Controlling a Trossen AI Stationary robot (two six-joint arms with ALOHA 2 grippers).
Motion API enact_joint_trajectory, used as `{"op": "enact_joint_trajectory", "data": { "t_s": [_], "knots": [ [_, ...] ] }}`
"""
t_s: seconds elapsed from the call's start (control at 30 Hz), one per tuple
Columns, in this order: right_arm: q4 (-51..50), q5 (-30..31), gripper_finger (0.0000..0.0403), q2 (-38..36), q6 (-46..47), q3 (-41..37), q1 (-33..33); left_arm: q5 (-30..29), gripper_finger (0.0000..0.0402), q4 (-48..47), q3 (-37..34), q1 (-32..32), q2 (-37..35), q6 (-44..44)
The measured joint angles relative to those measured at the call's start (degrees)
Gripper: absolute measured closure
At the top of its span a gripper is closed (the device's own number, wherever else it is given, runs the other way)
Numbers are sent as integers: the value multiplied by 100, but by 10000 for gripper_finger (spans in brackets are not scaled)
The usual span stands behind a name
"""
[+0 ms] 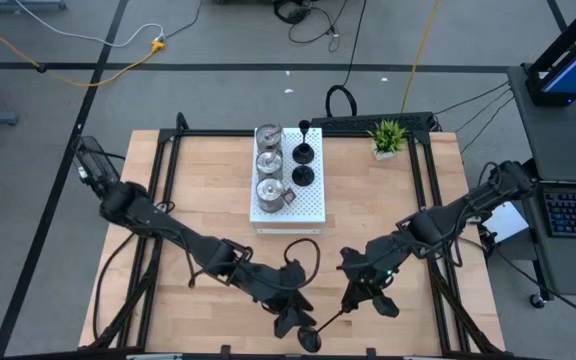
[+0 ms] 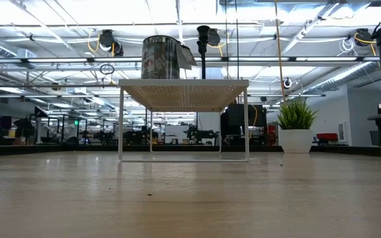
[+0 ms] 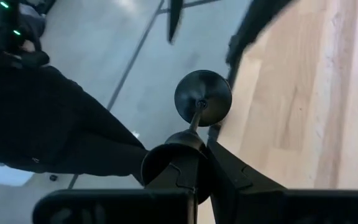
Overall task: Pick & Place candle stick holders
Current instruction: Put the black candle holder on the shelf aligned with the other black candle holders
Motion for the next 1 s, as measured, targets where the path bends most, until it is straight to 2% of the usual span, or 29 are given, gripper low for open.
{"op": "enact_joint_trajectory", "data": {
  "t_s": [0.43, 1.0],
  "knots": [
    [419, -287, 397, 40, -1, 0, 35, -43, 188, 717, -7, -101, 526, -311],
    [518, -310, 397, 39, -365, 0, -71, -350, 188, 1224, -9, -79, 713, -251]
  ]
}}
